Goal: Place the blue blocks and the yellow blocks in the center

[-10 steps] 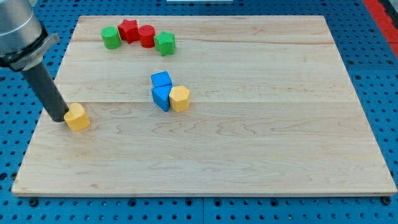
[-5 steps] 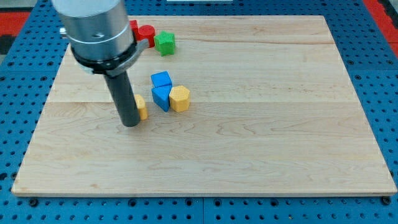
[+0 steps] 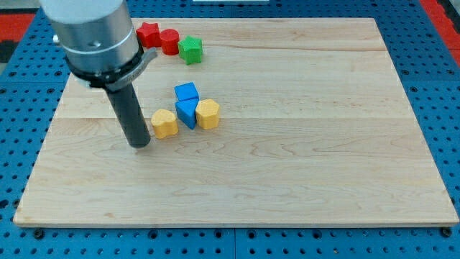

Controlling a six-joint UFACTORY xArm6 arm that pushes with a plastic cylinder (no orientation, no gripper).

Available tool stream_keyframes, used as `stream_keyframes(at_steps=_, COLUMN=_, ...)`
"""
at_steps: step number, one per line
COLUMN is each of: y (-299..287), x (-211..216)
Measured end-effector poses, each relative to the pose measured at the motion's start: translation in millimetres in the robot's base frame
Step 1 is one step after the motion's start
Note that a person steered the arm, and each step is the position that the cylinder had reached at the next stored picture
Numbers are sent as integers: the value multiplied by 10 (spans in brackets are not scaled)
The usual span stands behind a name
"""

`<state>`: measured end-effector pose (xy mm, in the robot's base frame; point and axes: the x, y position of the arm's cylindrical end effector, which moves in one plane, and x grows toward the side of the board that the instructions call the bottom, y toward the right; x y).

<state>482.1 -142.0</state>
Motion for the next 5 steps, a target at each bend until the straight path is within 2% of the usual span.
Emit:
stream_keyframes(at_steps=3, y=753, x=-142)
stream_keyframes(at_steps=4, y=793, x=-85)
stream_keyframes(at_steps=5, y=707, x=470)
